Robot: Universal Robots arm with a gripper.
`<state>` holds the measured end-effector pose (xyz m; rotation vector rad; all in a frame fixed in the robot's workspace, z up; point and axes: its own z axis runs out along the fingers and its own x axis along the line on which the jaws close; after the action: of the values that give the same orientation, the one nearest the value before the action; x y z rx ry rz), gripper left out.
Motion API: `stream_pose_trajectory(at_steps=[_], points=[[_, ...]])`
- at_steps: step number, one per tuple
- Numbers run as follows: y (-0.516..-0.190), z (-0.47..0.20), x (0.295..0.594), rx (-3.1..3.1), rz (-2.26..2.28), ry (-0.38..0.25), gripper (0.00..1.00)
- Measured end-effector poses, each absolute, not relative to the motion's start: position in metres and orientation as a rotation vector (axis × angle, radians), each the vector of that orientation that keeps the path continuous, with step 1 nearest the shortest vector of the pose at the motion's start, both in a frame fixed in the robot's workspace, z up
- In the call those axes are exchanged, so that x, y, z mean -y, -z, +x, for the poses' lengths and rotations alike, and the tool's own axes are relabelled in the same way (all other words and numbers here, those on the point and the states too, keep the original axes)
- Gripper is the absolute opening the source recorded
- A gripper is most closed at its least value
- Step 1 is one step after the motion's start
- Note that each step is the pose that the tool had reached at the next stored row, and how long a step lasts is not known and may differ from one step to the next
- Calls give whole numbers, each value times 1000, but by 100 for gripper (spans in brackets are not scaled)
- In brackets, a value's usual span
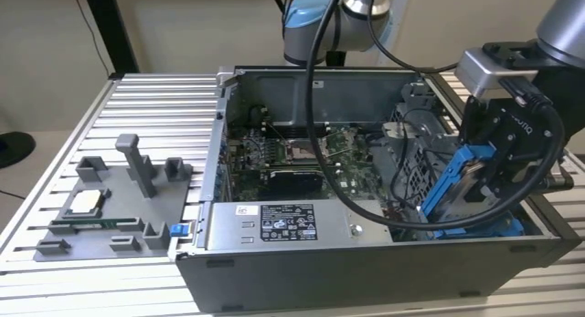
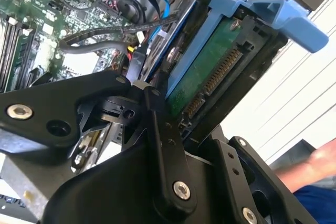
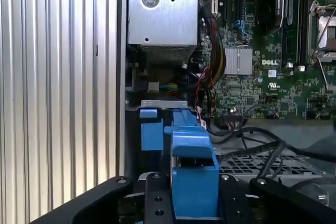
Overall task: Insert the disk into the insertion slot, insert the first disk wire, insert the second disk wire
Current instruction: 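Insert the disk into the insertion slot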
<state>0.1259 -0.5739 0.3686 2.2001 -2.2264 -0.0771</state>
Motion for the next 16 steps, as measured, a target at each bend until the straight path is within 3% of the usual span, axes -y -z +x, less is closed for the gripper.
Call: stream_pose_trajectory(at_steps=[14, 15, 16], points=[[-365, 126, 574, 2226, 2200, 78, 0], [-365, 126, 574, 2226, 2200, 78, 100], [-365, 126, 574, 2226, 2200, 78, 100]])
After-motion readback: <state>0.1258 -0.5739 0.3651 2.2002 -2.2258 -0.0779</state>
